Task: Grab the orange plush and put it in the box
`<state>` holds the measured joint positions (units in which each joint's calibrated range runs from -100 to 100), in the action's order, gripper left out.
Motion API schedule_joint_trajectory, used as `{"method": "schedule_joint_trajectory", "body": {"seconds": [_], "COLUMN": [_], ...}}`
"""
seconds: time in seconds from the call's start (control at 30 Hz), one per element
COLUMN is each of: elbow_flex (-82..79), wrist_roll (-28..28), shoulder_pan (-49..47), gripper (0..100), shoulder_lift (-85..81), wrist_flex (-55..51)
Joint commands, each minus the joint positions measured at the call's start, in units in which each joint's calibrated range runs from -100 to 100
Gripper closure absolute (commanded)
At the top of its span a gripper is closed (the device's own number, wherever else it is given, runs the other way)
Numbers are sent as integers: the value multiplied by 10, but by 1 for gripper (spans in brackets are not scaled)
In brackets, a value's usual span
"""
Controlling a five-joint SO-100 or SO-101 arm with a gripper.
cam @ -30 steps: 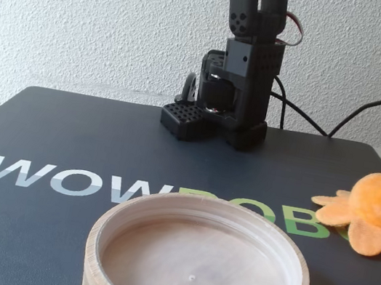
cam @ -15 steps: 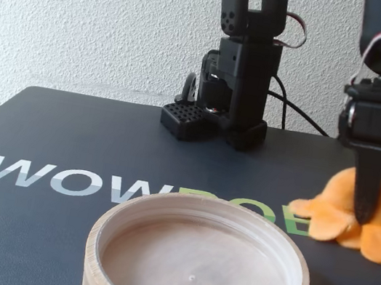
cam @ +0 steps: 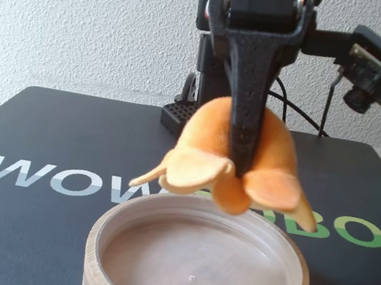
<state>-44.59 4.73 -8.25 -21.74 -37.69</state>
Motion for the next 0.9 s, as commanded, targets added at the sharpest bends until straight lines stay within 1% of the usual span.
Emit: {"method": "schedule_joint_trajectory", "body": {"seconds": [0.0, 0.03, 0.1, 0.17, 0.23, 0.33, 0.37, 0.4, 0.43, 0.47, 0.5, 0.6, 0.67, 0.8, 0.87], "elbow_flex": [6, 3, -2, -16, -13, 42, 61, 71, 72, 68, 71, 74, 73, 65, 24], "wrist_roll": [2, 13, 21, 21, 20, 50, 51, 51, 53, 66, 78, 111, 129, 125, 113], "shoulder_pan": [-16, -19, -21, -18, -18, -21, -25, -35, -37, -37, -37, -57, -60, -64, -64], "gripper": [73, 66, 58, 56, 57, 57, 61, 69, 79, 90, 99, 98, 98, 98, 98], "shoulder_lift": [-33, -33, -32, -33, -39, -79, -80, -80, -82, -87, -87, -89, -89, -106, -162], "wrist_flex": [0, 0, 0, 5, -19, -152, -190, -216, -233, -239, -257, -334, -362, -376, -346]}}
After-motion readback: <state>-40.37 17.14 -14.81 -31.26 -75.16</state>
